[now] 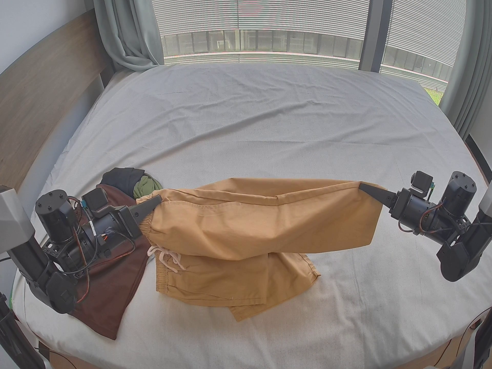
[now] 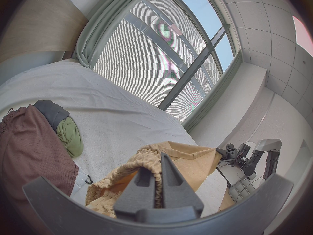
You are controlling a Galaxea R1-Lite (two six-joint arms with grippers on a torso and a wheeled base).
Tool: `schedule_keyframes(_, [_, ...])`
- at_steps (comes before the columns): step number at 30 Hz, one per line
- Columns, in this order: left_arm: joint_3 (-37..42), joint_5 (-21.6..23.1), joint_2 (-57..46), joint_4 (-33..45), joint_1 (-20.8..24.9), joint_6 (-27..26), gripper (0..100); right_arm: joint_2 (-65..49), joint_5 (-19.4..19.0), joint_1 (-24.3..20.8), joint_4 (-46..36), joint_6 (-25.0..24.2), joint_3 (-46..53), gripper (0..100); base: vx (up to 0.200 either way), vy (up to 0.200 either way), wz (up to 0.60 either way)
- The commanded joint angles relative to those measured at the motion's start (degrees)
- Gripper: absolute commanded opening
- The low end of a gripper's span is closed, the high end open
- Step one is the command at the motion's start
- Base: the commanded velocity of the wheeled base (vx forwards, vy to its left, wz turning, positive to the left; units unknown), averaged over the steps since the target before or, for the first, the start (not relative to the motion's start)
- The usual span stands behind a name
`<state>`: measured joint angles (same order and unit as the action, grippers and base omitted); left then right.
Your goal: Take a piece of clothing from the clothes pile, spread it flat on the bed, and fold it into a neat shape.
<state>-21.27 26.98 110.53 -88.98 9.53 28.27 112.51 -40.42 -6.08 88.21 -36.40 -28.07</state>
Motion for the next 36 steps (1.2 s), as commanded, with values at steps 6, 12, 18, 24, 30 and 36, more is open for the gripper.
schedule_keyframes(6, [0.0, 0.0, 0.5, -0.2, -0.3, 0.0, 0, 0.2, 0.0, 1.2, 0.0, -1.0, -0.7, 0, 0.0, 0.0, 0.0])
schedule_keyframes(12, [-0.4, -0.1, 0.5, -0.2, -0.4, 0.0, 0, 0.3, 0.0, 1.5, 0.0, -1.0, -0.7, 0, 0.0, 0.0, 0.0])
schedule_keyframes(18, [-0.9, -0.1, 0.5, -0.2, -0.9, 0.0, 0, 0.4, 0.0, 2.1, 0.0, -1.0, -1.1, 0, 0.0, 0.0, 0.0])
schedule_keyframes(24, [-1.1, -0.1, 0.6, -0.2, -1.5, 0.0, 0, 0.7, 0.0, 2.8, 0.0, -1.0, -1.5, 0, 0.0, 0.0, 0.0])
schedule_keyframes(30, [-1.3, -0.1, 1.4, -0.2, -2.2, 0.0, 0, 1.1, 0.0, 2.8, 0.0, -1.0, -1.5, 0, 0.0, 0.0, 0.0])
schedule_keyframes(36, [-1.5, -0.1, 1.4, -0.2, -2.2, 0.1, 0, 1.8, 0.0, 2.4, 0.0, -1.0, -1.5, 0, 0.0, 0.0, 0.0])
